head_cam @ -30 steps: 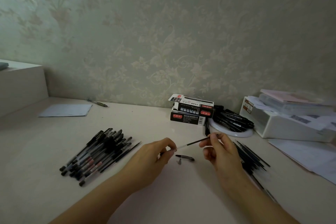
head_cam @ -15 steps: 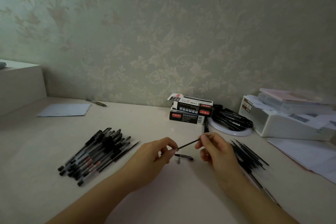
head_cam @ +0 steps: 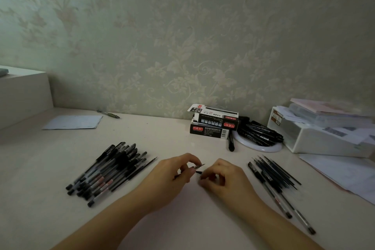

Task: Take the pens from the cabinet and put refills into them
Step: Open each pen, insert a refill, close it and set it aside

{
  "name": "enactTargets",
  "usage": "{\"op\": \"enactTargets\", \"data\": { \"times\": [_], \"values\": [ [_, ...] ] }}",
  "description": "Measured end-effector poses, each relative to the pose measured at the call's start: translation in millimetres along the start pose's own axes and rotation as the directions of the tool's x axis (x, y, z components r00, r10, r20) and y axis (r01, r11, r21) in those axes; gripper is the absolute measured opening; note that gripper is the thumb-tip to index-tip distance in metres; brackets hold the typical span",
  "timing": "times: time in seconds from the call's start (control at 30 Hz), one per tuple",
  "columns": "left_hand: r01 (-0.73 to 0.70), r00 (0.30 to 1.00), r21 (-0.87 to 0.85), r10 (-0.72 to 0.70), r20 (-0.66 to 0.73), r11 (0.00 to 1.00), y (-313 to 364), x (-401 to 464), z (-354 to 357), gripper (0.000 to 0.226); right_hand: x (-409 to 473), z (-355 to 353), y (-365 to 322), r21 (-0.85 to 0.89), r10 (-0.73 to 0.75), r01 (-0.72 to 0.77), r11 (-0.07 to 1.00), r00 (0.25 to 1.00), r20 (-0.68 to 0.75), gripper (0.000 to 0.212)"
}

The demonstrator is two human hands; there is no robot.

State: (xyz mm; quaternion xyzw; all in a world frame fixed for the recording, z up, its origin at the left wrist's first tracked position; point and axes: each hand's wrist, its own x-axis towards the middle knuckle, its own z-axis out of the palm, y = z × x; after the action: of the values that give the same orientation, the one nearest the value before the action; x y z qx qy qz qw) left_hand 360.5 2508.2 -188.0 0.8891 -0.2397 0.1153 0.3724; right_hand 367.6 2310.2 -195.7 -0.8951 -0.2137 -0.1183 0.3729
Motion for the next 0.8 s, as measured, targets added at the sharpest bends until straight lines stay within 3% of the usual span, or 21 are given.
{"op": "enactTargets", "data": {
  "times": [0.1,0.33,0.53,0.8],
  "values": [
    [-0.009,1.000,0.017,0.009,0.005,1.000,-1.1,-1.0,-0.3,0.018,0.3,-0.1,2.0,0.030,0.013,-0.012,0.999,0.999,-0.032,0.005],
    [-0.010,1.000,0.050,0.009,0.018,0.999,-3.6,-1.5,0.8,0.018,4.0,-4.0,5.3,0.374,0.148,-0.101,0.922,0.984,-0.099,0.014],
    [-0.032,0.999,-0.010,0.032,0.024,0.999,-1.0,-0.4,1.0,0.018,3.4,-2.5,4.1,0.430,0.107,-0.103,0.897,0.994,0.014,0.014],
    [-0.025,1.000,0.016,0.025,0.005,1.000,-1.2,-1.2,-1.5,0.016,3.9,-5.4,3.0,0.499,0.135,-0.095,0.861,0.990,-0.043,0.009]
  ]
}}
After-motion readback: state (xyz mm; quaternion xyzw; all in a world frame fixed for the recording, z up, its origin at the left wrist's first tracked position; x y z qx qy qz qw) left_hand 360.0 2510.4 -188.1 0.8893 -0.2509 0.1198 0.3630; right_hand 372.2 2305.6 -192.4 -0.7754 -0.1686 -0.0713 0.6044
